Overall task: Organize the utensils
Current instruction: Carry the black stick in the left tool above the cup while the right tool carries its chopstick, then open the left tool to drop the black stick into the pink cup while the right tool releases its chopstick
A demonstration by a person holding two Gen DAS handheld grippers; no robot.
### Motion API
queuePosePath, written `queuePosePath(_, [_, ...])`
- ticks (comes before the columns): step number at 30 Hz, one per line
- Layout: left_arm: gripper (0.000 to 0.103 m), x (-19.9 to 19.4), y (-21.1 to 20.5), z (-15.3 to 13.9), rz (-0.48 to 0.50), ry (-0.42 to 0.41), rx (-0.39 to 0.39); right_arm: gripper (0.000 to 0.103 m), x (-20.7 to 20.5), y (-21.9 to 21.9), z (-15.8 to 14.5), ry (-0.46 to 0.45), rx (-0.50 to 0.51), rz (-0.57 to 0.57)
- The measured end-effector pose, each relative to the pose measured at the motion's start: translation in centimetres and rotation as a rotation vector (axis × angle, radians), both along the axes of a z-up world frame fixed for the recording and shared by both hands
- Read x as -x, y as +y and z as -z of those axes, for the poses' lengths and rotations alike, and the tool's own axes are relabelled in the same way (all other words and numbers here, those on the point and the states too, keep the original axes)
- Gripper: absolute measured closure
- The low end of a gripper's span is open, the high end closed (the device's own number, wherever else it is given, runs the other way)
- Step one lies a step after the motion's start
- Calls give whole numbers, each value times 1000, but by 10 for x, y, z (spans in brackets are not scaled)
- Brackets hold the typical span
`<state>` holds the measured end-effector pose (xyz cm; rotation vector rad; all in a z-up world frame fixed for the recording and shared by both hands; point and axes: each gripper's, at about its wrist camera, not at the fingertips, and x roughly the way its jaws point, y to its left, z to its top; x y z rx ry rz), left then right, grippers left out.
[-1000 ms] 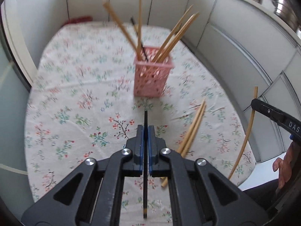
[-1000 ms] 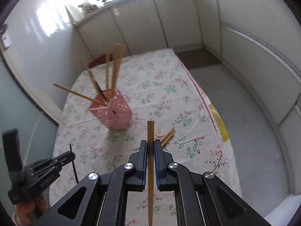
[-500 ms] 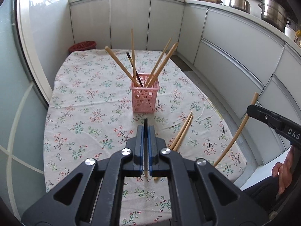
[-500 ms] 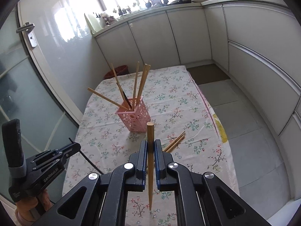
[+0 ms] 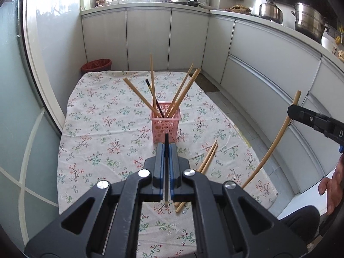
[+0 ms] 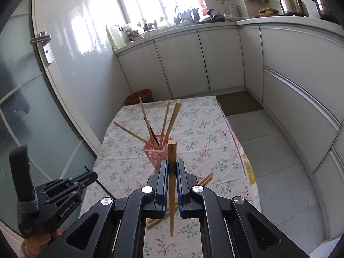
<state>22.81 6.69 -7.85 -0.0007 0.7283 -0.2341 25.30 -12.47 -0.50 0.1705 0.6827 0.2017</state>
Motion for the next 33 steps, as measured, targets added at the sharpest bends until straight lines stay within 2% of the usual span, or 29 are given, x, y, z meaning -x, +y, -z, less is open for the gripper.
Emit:
queuePosePath(6, [98, -19, -6, -40, 22, -64, 7, 96, -19, 0, -32, -61, -38, 5])
queuePosePath(9, [98, -38, -10, -67, 22, -119, 29, 96, -32, 3, -54, -118, -51, 5])
queuePosePath(14, [98, -78, -16, -91, 1, -186, 46, 96, -58, 6, -81, -210, -66, 15])
queuePosePath(19, [98, -127, -22, -73, -24, -165, 63, 96, -98, 10, -81, -229, -83, 27])
queuePosePath(21, [98, -146, -24, -53, -27, -145, 72, 96, -115, 16, -72, -226, -75, 27])
queuePosePath(23, [98, -157, -26, -34, -39, -104, 47, 96, -130, 22, -62, -217, -66, 26])
queuePosePath(24, [98, -159, -25, -27, -44, -90, 50, 96, -137, 25, -56, -211, -66, 23])
queuePosePath(25, [98, -156, -18, -22, -44, -80, 88, 96, -143, 28, -51, -205, -67, 21])
queuePosePath(27, [97, -143, -4, -24, -66, -111, 131, 96, -152, 33, -41, -202, -60, 15])
queuePosePath(31, [82, -121, 17, -38, -113, -175, 140, 96, -167, 46, -27, -209, -31, 9])
queuePosePath(33, [80, -115, 30, -40, -127, -174, 167, 96, -173, 52, -21, -214, -18, 7])
